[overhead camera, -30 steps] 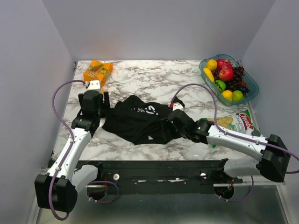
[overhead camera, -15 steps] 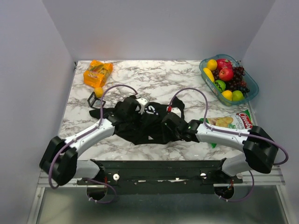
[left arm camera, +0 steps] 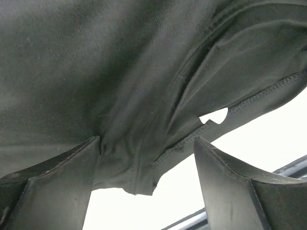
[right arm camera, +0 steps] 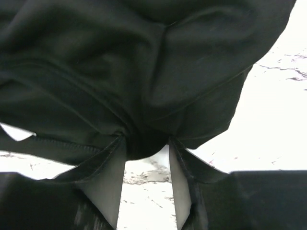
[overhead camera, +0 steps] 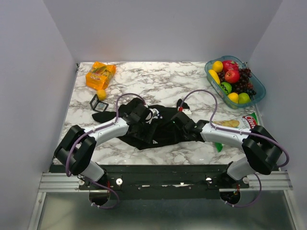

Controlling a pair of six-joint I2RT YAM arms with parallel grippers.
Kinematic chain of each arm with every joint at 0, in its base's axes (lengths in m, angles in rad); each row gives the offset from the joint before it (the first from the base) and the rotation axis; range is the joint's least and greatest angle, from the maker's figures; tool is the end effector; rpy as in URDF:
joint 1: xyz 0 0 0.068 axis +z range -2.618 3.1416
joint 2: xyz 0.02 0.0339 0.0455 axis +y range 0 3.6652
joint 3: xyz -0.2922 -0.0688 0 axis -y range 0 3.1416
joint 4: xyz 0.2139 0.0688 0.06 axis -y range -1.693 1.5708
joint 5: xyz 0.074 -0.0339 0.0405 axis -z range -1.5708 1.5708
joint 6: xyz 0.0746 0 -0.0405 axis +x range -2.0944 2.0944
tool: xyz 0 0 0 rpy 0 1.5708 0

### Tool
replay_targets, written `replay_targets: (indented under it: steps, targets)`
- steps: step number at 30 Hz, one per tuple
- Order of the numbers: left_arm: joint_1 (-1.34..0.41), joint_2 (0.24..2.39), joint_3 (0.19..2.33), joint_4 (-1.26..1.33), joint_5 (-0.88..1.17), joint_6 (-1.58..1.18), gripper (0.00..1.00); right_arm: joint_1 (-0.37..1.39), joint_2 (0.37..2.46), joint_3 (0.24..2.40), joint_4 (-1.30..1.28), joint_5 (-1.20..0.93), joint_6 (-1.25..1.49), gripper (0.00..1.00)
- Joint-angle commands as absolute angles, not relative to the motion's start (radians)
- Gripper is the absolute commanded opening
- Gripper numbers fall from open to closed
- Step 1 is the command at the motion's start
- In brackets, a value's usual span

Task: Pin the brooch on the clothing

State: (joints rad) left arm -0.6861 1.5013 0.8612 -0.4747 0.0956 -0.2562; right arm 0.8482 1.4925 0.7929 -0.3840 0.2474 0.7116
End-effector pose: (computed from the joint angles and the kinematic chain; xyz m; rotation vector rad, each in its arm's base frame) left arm 0.2062 -0.1781 0.1922 0.6163 2.6797 -0.4068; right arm 0.1909 0.1889 0.1837 -0.0979 2.6156 0.2260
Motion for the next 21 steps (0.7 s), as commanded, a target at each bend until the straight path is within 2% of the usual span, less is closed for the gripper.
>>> replay_targets:
  steps: [1,2,5,7,14,19,21]
  targets:
    - [-0.729,1.502,0.81,-0.474,0.181,-0.415,0.85,0.827,1.508,0.775,-0.354,0.236,0.695,0.38]
    - [-0.739,1.499,0.79,-0.466,0.184,-0.432,0.85,0.816,1.499,0.772,-0.354,0.241,0.692,0.27]
    - [-0.778,1.471,0.766,-0.446,0.169,-0.491,0.85,0.778,1.477,0.765,-0.357,0.239,0.67,0.08]
    - [-0.811,1.439,0.75,-0.427,0.158,-0.524,0.85,0.755,1.467,0.768,-0.359,0.238,0.637,0.01]
    - [-0.981,1.37,0.646,-0.252,0.143,-0.735,0.85,0.622,1.468,0.889,-0.371,0.23,0.506,0.01]
    - [-1.101,1.425,0.615,0.085,0.155,-0.905,0.86,0.569,1.581,1.083,-0.371,0.184,0.404,0.01]
    - [-1.133,1.489,0.675,0.173,0.155,-0.914,0.86,0.555,1.632,1.155,-0.374,0.173,0.367,0.01]
